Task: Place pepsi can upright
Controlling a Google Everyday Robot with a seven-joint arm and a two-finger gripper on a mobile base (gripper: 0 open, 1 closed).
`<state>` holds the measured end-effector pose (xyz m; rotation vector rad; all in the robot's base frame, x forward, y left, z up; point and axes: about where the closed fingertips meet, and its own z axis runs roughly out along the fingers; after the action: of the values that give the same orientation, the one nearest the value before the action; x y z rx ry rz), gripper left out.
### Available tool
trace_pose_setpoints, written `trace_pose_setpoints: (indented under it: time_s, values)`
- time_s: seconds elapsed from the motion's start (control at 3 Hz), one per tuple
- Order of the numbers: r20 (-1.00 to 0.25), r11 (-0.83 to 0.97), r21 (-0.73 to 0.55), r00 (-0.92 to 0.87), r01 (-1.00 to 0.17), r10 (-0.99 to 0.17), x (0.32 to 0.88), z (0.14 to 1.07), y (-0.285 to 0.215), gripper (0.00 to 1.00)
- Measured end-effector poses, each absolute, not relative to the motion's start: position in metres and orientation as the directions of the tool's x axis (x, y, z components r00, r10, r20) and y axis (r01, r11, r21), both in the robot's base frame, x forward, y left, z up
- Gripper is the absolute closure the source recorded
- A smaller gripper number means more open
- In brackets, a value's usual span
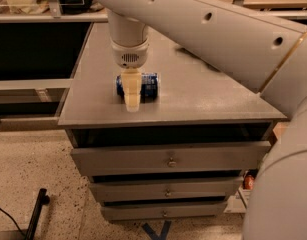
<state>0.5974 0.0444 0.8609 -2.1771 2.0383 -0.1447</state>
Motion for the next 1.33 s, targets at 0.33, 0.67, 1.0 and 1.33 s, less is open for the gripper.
trace_pose_setpoints:
  time_s: [0.33,0.67,1.0,1.33]
  values:
    - [-0.032,-0.055,-0.148,0.06,-0.987,-0.998,0.603,0.849,0.054,0.0]
    - [-0.038,-0.048,-0.121,0.053,-0.991,-0.998,0.607,0.841,0.061,0.12]
    - [-0.043,-0.037,-0.104,0.041,-0.994,-0.998,0.609,0.836,0.065,0.3]
    - [-0.054,-0.026,-0.091,0.031,-0.996,-0.998,0.612,0.833,0.066,0.53]
